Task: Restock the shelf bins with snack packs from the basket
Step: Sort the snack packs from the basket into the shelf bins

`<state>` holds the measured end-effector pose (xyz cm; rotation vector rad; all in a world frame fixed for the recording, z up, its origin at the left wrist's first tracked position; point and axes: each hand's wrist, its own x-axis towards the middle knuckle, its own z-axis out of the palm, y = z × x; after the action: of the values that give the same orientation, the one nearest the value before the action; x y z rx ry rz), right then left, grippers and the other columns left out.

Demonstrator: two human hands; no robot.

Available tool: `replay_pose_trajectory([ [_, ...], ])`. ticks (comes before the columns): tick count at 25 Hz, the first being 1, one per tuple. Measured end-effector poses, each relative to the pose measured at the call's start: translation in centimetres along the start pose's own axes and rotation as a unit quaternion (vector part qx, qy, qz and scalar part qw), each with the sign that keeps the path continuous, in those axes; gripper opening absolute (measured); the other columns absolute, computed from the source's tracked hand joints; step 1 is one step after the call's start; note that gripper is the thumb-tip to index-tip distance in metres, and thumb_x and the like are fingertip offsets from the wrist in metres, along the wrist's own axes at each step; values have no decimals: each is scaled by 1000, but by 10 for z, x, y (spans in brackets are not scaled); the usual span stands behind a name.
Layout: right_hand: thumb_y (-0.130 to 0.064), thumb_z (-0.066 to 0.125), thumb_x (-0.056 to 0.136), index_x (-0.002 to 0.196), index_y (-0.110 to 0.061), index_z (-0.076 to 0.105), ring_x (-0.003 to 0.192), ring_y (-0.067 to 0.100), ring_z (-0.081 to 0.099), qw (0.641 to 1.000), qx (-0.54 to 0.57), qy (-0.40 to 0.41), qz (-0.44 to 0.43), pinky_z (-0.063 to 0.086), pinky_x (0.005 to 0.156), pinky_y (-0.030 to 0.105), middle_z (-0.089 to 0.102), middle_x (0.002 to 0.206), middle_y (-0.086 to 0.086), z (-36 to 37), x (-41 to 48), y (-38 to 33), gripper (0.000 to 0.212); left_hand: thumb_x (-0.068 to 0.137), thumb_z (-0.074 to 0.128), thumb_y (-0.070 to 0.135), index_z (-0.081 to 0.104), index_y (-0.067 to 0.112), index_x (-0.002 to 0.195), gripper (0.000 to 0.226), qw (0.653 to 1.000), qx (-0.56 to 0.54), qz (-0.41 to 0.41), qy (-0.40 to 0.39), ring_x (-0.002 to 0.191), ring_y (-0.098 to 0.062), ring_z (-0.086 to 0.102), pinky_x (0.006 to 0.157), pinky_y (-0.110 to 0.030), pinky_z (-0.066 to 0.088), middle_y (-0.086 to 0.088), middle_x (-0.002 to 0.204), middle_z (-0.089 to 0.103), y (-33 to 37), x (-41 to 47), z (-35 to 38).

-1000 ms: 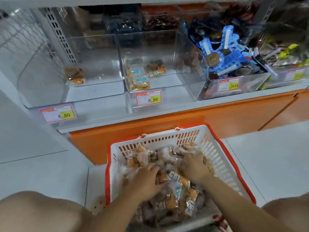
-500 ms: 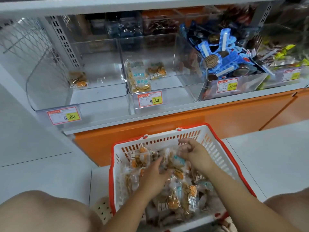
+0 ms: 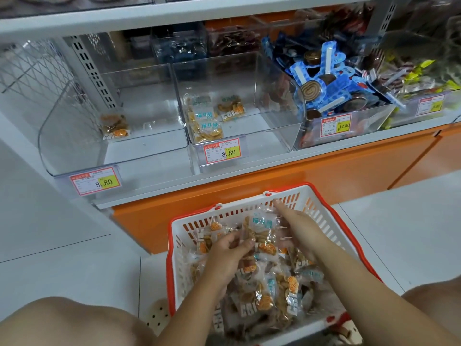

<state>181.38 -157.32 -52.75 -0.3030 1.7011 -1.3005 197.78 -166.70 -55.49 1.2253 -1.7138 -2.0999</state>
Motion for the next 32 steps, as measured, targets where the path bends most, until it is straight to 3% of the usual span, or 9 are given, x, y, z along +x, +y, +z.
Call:
replay_pose_trajectory([
  [5, -34, 79, 75, 104, -5, 66, 71, 21, 66, 994, -71, -68, -48, 54, 60, 33, 71, 90, 14, 9, -7, -4, 43, 91, 65, 25, 65, 28, 112, 21, 996, 48, 61, 38, 82, -4, 71, 65, -19, 57, 7, 106, 72, 34, -18, -1],
  [8, -21, 76, 81, 110, -14, 67, 93, 25, 71, 983, -71, -42, -163, 56, 84, 41, 75, 99, 7, 17, -18, -41, 31, 91, 66, 32, 61, 44, 105, 19, 968, 160, 177, 74, 89, 5, 66, 78, -22, 57, 18, 103, 69, 84, -27, -16],
  [11, -10, 68, 86, 104, -21, 65, 91, 11, 71, 955, -28, 12, -294, 51, 80, 30, 75, 92, -6, 25, -29, -119, 21, 95, 59, 31, 67, 35, 103, 12, 893, 242, 328, 191, 91, 11, 59, 76, -6, 45, 24, 95, 66, 153, -35, -48],
  [14, -12, 69, 87, 100, -24, 62, 94, 13, 69, 918, -90, 21, -385, 53, 83, 30, 74, 97, -4, 37, -13, -191, 19, 101, 46, 30, 68, 28, 114, 25, 798, 372, 365, 304, 104, -4, 58, 85, -23, 45, 14, 111, 65, 200, -23, -87],
  [18, -19, 74, 84, 92, -14, 63, 72, 12, 64, 909, -334, 13, -249, 51, 62, 22, 68, 84, 0, 60, 42, -243, 15, 100, 43, 44, 36, 31, 149, 51, 831, 439, 259, 224, 129, -11, 48, 104, -38, 44, 8, 147, 46, 198, 10, -110],
  [22, -17, 78, 81, 67, -9, 61, 63, 17, 53, 875, -474, -96, -30, 44, 61, 26, 61, 61, 2, 76, 101, -233, 23, 97, 42, 54, 19, 42, 151, 60, 809, 500, 243, 189, 115, -4, 57, 90, -32, 50, 19, 144, 48, 197, 21, -107],
  [28, -35, 73, 84, 78, -13, 62, 61, 12, 54, 768, -638, -52, -36, 41, 54, 22, 58, 70, -2, 98, 112, -231, 26, 96, 43, 56, 16, 47, 149, 60, 797, 507, 252, 210, 102, -1, 60, 77, -25, 48, 23, 135, 55, 196, 22, -105],
  [30, -42, 72, 83, 101, -9, 65, 80, 17, 60, 730, -680, -49, -50, 47, 71, 26, 64, 89, 2, 102, 108, -229, 38, 96, 43, 56, 17, 46, 150, 61, 802, 505, 243, 208, 103, -1, 60, 80, -26, 49, 23, 137, 53, 197, 25, -106],
  [32, -46, 73, 81, 123, -6, 58, 102, 23, 62, 748, -661, -43, -43, 48, 88, 32, 64, 114, 7, 98, 95, -231, 60, 96, 45, 55, 20, 43, 151, 62, 808, 499, 235, 207, 111, -3, 58, 84, -27, 49, 21, 141, 50, 195, 25, -103],
])
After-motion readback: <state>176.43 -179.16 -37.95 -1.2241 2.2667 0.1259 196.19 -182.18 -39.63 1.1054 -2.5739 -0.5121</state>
